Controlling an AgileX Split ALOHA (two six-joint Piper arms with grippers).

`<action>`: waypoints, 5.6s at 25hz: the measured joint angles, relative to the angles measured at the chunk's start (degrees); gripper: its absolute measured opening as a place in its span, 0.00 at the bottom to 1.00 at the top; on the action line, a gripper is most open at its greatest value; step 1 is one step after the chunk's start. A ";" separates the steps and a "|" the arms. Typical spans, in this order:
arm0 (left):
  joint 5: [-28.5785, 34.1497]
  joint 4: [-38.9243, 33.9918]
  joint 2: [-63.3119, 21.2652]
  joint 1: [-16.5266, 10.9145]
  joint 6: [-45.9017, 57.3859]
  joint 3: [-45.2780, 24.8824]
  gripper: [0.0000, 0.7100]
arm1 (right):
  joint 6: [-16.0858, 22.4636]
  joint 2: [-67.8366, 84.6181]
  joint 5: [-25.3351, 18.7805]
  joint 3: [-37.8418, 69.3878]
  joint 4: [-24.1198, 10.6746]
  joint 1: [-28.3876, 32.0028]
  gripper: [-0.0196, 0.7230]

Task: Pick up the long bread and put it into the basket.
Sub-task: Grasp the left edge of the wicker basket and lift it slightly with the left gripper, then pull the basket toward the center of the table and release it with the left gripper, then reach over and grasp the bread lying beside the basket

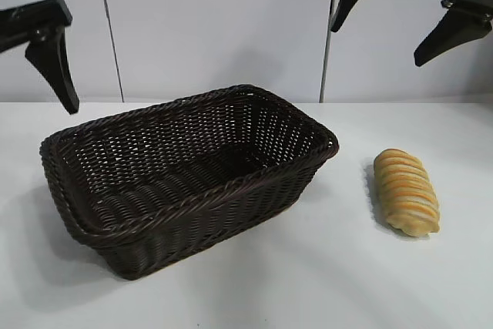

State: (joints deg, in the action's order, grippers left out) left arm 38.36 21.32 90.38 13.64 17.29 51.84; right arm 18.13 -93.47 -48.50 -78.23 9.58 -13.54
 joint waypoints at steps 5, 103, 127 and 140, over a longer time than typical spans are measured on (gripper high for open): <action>-2.15 2.08 4.14 0.00 -1.26 -0.44 0.94 | -0.18 0.00 0.00 0.00 0.00 0.00 0.96; 17.79 -2.37 30.64 3.90 -12.28 35.43 0.96 | -1.66 0.00 0.05 0.00 -0.05 0.00 0.96; 26.96 -8.15 14.13 3.90 -9.45 36.15 0.98 | -4.27 0.00 -1.34 0.00 -0.11 0.00 0.96; 27.67 -8.16 13.03 3.90 -8.22 36.15 0.98 | -4.27 0.00 -1.34 0.00 -0.10 0.00 0.96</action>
State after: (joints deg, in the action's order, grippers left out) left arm 66.03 13.16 103.41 17.54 9.07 87.99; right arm 13.86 -93.47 -49.83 -78.23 9.48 -13.54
